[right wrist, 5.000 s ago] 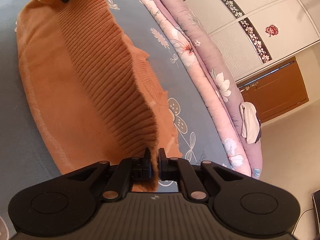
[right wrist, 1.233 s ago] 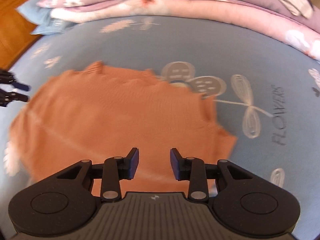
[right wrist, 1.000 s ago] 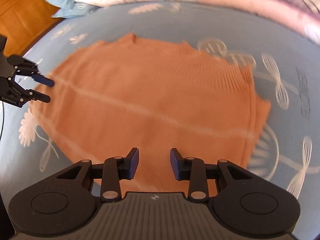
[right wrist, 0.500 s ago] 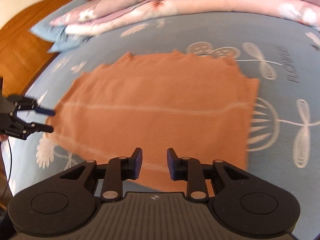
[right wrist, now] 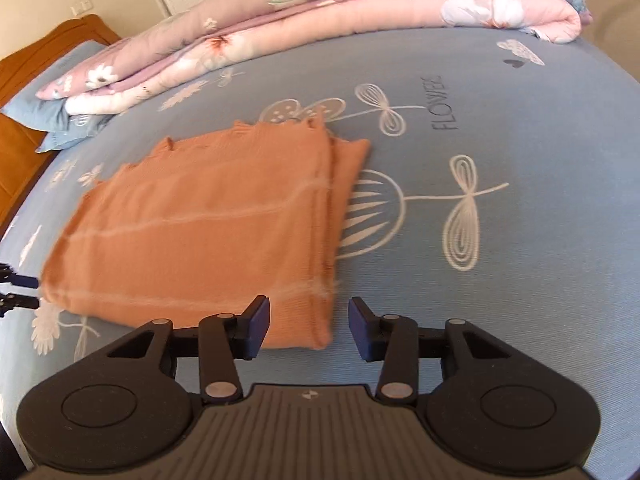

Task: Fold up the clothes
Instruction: 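Withdraw both open grippers upward from the folded sweater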

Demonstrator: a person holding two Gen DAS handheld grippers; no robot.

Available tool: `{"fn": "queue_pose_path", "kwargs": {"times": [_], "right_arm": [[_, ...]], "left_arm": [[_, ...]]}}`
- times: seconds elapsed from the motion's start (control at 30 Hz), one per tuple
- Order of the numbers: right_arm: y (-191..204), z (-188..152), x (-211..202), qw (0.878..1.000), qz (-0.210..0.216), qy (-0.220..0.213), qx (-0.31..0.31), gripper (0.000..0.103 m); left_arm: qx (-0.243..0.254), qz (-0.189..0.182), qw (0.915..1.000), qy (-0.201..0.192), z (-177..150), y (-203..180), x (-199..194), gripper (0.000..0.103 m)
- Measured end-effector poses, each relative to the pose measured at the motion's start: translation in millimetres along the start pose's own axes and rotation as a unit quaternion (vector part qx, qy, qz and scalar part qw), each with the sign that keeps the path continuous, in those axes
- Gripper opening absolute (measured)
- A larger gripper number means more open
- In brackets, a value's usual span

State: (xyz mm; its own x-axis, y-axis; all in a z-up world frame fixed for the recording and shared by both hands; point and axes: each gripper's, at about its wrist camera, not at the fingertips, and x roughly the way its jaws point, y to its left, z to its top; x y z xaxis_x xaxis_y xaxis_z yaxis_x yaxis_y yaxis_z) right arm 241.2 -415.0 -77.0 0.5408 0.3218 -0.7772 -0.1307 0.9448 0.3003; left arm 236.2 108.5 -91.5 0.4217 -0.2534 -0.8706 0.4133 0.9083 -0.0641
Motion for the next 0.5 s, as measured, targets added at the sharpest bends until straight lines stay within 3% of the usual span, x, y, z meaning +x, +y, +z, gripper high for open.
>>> {"fn": "queue_pose_path", "kwargs": {"times": [0.1, 0.13, 0.17, 0.27, 0.33, 0.5], "right_arm": [[-3, 0, 21, 1.0, 0.016, 0.008, 0.025, 0.046], [-4, -1, 27, 0.999, 0.028, 0.014, 0.04, 0.037], [-3, -3, 30, 0.999, 0.023, 0.017, 0.045, 0.015], [-8, -9, 35, 0.997, 0.008, 0.022, 0.072, 0.015], [-13, -11, 34, 0.996, 0.015, 0.018, 0.09, 0.017], [11, -14, 13, 0.998, -0.005, -0.002, 0.059, 0.033]], "left_arm": [[-0.039, -0.007, 0.9992, -0.001, -2, 9, 2, 0.056], [-0.036, -0.004, 0.9993, 0.0, -5, 8, 1, 0.056], [-0.029, 0.005, 0.9996, 0.002, -7, 7, 0, 0.056], [-0.034, 0.021, 0.9991, 0.01, -11, 12, 2, 0.055], [-0.051, 0.014, 0.9986, 0.006, -16, 19, 1, 0.051], [-0.067, -0.033, 0.9965, -0.038, -18, 22, -4, 0.051]]}}
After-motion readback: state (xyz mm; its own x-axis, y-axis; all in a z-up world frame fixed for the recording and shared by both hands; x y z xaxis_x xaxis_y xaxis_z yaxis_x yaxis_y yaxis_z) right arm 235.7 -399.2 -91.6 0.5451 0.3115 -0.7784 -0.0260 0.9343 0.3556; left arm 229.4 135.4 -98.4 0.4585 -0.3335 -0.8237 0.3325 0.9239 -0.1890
